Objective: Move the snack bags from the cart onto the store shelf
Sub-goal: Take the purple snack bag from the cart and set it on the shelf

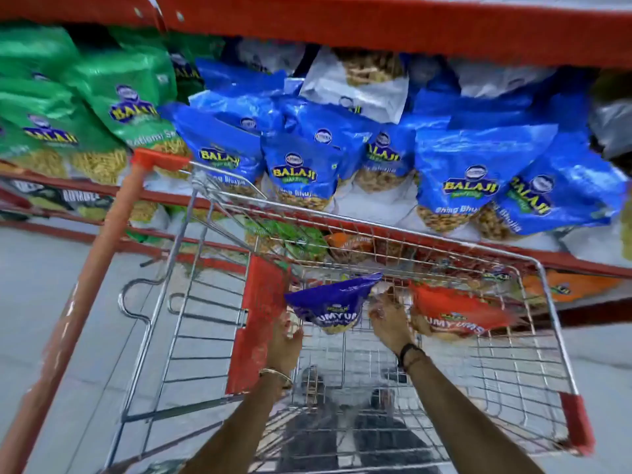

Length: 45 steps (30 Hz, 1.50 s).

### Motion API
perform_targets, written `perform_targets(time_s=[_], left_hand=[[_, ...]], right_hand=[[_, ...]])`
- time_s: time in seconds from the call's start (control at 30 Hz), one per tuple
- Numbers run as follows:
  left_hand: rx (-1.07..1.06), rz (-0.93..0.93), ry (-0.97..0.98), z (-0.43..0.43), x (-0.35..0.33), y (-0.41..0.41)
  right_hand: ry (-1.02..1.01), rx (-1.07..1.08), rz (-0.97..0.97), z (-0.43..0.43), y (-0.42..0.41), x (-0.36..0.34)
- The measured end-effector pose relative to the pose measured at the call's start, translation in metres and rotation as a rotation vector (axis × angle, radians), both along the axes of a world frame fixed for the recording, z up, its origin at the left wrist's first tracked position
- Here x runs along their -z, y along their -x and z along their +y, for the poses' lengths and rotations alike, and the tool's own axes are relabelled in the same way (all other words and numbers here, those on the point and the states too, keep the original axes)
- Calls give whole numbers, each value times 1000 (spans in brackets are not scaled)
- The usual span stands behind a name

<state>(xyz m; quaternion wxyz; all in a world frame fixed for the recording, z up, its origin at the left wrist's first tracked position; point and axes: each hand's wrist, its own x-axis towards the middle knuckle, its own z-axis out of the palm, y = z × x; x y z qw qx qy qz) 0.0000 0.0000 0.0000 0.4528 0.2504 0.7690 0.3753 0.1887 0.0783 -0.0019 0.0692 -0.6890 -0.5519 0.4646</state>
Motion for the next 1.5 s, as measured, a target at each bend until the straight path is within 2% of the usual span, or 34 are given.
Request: perform_targets(time_s=[0.17, 0.23, 0.43, 0.53, 0.63, 0.73, 0.83, 1.03, 1.13, 1.33, 1.5], left_hand=[[-7, -155, 51, 19, 41, -2], [15, -132, 37, 25, 68, -1], [-35, -46, 51, 34, 83, -2], [-48, -40, 65, 33, 81, 4], [23, 16, 133, 41, 43, 3], [57, 54, 45, 48, 12, 8], [3, 23, -21, 55, -26, 11], [131, 51, -266, 88, -135, 18], [266, 105, -369, 106, -192, 20], [256, 17, -653, 135, -316, -2], [343, -70, -845, 162, -408, -18]], right_hand=[[92, 118, 183, 27, 8, 39], [68, 103, 206, 31, 10, 42], [-71, 131, 41, 28, 15, 45], [-134, 230, 178, 20, 19, 36], [-192, 321, 210, 9, 21, 19], [-235, 404, 228, -3, 25, -9], [-366, 390, 253, -11, 27, -51], [-606, 342, 344, -10, 14, -146], [-683, 363, 436, 3, 3, -192], [-830, 329, 670, 33, -24, -302], [-995, 373, 841, 71, -39, -396]])
